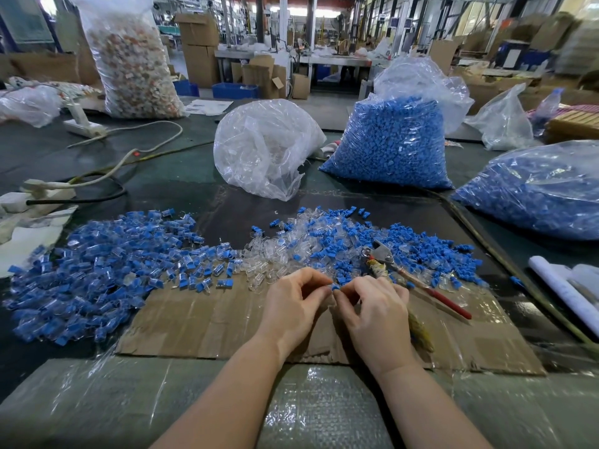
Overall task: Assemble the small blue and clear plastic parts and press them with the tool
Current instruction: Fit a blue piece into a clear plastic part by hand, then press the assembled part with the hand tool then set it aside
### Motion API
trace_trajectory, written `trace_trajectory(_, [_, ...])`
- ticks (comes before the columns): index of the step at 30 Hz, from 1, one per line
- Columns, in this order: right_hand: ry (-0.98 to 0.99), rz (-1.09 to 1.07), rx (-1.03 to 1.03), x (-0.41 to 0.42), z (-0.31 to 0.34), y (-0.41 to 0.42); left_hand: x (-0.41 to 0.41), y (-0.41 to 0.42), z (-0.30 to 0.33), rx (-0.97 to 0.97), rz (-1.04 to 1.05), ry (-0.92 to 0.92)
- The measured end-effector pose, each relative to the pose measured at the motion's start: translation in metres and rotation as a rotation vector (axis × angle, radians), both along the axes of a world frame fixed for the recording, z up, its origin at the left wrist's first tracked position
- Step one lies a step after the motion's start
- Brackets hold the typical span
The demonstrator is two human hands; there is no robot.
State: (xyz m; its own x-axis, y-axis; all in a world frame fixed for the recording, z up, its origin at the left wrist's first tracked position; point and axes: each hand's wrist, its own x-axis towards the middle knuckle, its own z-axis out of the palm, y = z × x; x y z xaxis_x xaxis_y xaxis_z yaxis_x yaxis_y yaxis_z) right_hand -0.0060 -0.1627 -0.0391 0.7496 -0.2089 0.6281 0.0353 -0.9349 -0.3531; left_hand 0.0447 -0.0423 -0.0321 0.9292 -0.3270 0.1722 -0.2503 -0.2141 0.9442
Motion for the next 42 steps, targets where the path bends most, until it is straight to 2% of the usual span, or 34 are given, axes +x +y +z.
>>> trace_trajectory(5, [0.037,0.076,0.067,-0.002,0.002,0.000,0.002,0.001,0.003,0.025,0.046,-0.027])
trace_trajectory(13, [0.076,0.118,0.059,-0.002,0.003,0.000,0.002,0.002,0.002,0.049,0.028,-0.027])
trace_trajectory(25, [0.061,0.113,0.070,-0.002,0.005,0.001,0.003,0.001,0.002,0.056,0.040,-0.034])
trace_trajectory(28, [0.018,0.043,0.107,-0.004,0.010,-0.001,0.004,0.002,0.003,0.009,0.049,0.008])
trace_trajectory(30, [0.094,-0.120,0.112,-0.004,0.015,-0.007,0.004,0.003,0.003,-0.038,0.040,0.043])
trace_trajectory(33, [0.466,-0.435,0.027,-0.005,0.024,-0.025,0.005,0.003,0.003,-0.092,0.044,0.101])
trace_trajectory(36, [0.776,-0.492,-0.023,-0.008,0.028,-0.042,0.007,0.002,0.004,-0.105,0.061,0.106])
trace_trajectory(38, [0.828,-0.473,-0.032,-0.009,0.030,-0.046,0.008,0.003,0.005,-0.122,0.057,0.116])
trace_trajectory(42, [0.725,-0.461,-0.103,-0.009,0.035,-0.043,0.010,0.005,0.007,-0.142,0.063,0.140])
